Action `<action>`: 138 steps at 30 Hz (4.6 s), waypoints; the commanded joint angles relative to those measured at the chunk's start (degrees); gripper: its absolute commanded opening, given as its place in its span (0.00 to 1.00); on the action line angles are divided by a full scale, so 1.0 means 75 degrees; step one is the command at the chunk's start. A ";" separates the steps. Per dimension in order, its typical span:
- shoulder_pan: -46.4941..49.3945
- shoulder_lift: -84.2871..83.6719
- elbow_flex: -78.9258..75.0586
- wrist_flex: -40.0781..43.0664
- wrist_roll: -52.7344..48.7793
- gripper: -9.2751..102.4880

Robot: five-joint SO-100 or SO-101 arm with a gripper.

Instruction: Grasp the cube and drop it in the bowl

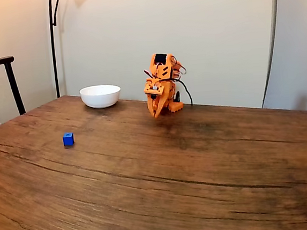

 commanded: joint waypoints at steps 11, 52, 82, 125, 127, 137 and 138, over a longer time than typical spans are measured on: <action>0.0035 -0.0141 -0.0023 0.0469 0.0047 0.08; 0.0035 -0.0070 -0.0023 0.0434 -0.0023 0.08; 0.0234 -0.0070 -0.1219 -0.2121 -0.1887 0.08; 0.1828 -1.0242 -0.9996 -0.4348 -0.2086 0.08; 0.1828 -1.0699 -1.0500 -0.4348 -0.2086 0.08; 0.1840 -1.2961 -1.2938 -0.4348 -0.2086 0.08; 0.1852 -1.3172 -1.3184 -0.4336 -0.2086 0.08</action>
